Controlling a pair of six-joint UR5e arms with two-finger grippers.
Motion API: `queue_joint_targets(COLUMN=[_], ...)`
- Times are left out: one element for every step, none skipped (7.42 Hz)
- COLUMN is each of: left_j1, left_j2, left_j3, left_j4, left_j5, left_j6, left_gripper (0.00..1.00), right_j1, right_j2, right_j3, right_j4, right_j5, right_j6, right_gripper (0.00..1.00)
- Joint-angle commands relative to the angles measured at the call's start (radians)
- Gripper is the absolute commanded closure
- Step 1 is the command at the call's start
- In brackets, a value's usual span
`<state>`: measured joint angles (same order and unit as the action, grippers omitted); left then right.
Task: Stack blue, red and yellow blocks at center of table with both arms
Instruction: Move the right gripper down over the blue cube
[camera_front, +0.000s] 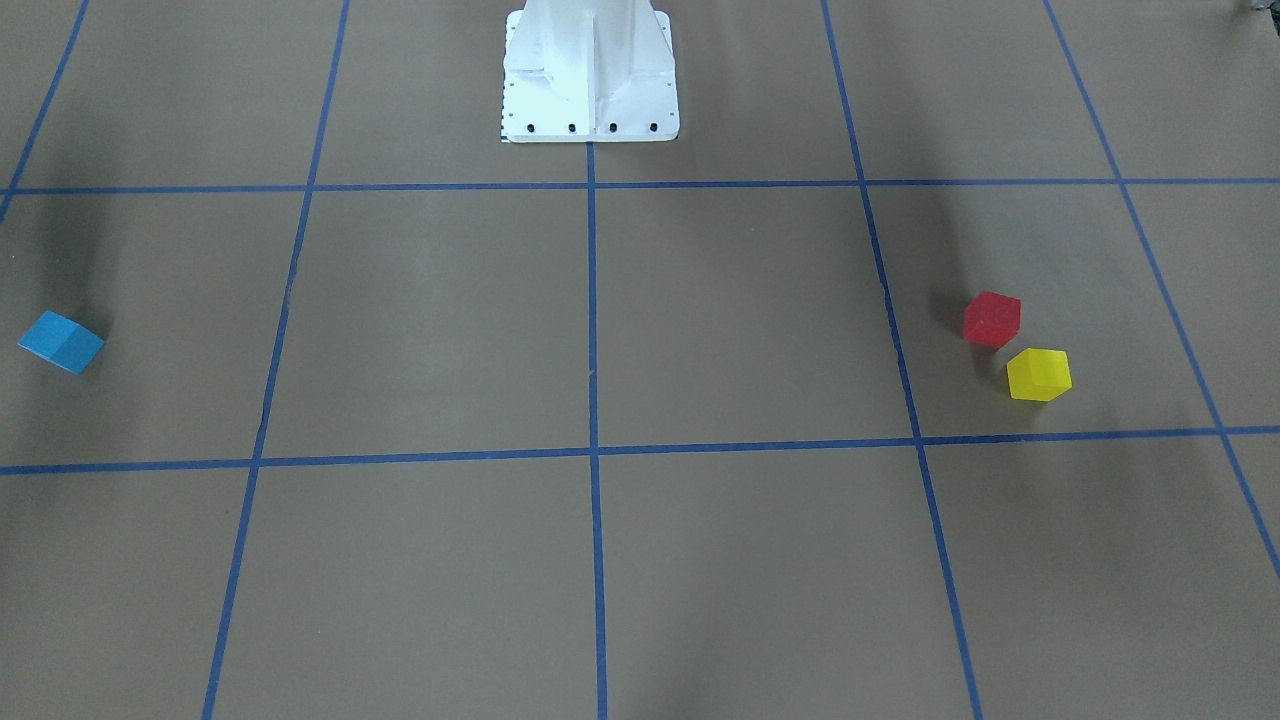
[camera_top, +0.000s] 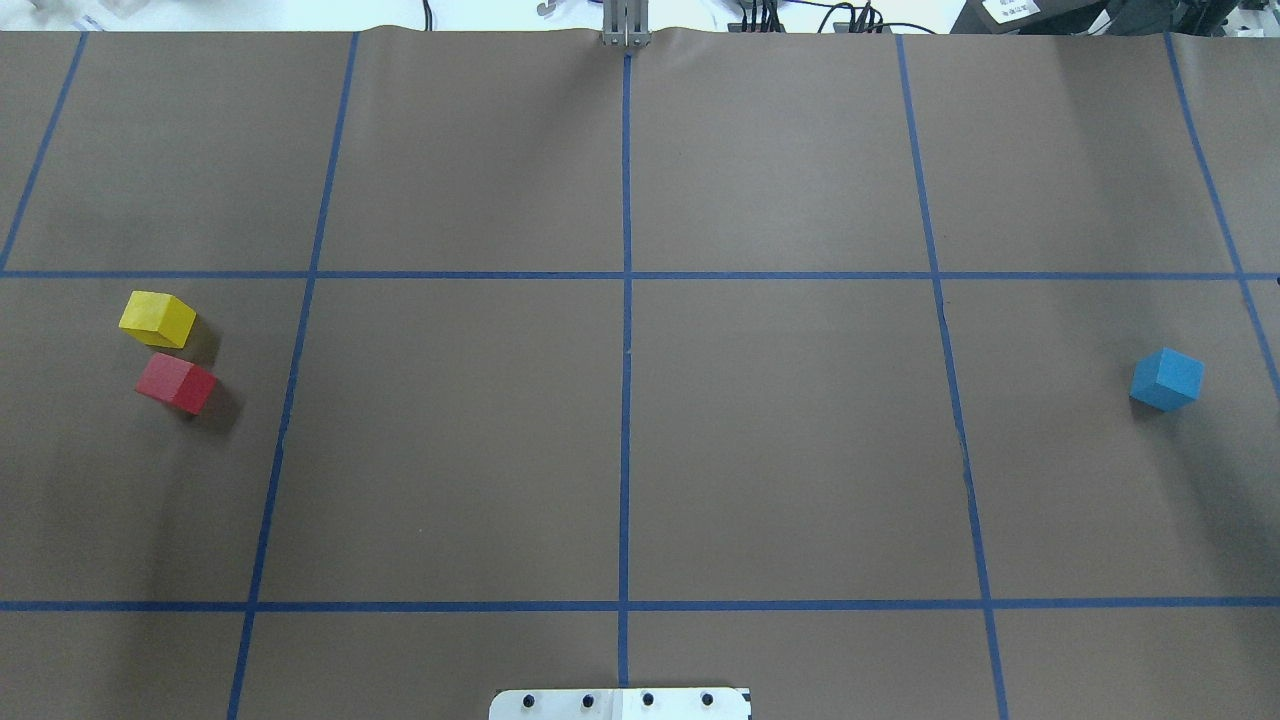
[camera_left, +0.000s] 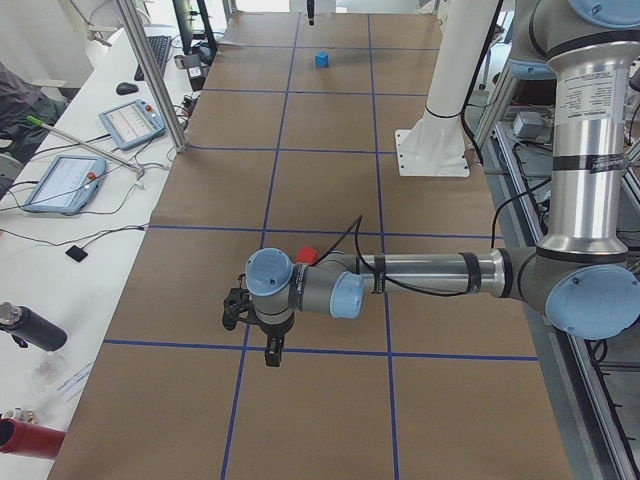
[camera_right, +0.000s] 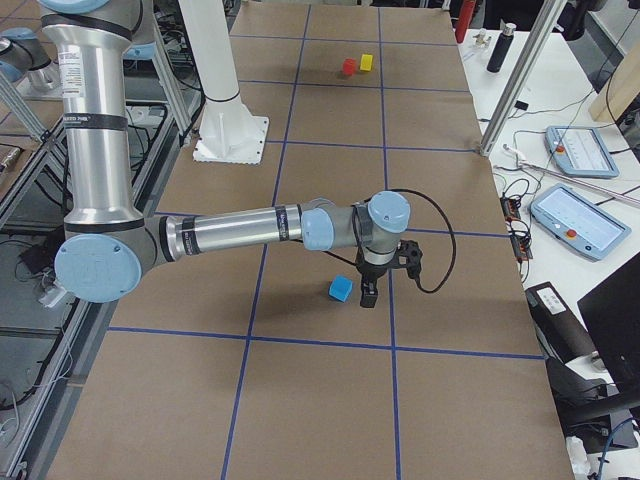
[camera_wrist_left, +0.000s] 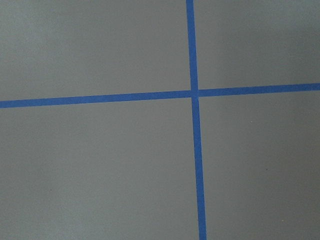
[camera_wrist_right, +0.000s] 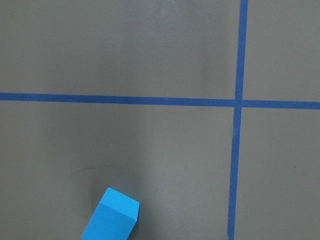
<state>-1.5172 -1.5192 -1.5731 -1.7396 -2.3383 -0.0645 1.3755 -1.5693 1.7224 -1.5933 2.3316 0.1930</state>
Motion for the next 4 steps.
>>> queue_joint_targets(left_j1=[0.0, 0.0, 0.0, 0.0], left_j2=[0.002, 0.002, 0.002, 0.002], left_j3=[0.01, 0.008, 0.002, -0.001], left_j4=[-0.001, -0.001, -0.003, -0.003], left_j5=[-0.012, -0.013, -0.012, -0.013], left_j6=[0.0, 0.0, 0.002, 0.0], left_gripper=[0.0, 0.0, 0.0, 0.0], right_j1=[-0.047, -0.077, -0.128, -0.183], right_j2=[-0.044, -0.06, -0.061, -0.081], right_j3=[0.006, 0.005, 0.006, -0.001], right_j4=[0.073, 0.081, 0.107, 0.186], right_j5=[0.026, 0.028, 0.026, 0.019], right_j6=[0.005, 0.069, 0.215, 0.373], right_gripper=[0.01, 0.01, 0.01, 0.01])
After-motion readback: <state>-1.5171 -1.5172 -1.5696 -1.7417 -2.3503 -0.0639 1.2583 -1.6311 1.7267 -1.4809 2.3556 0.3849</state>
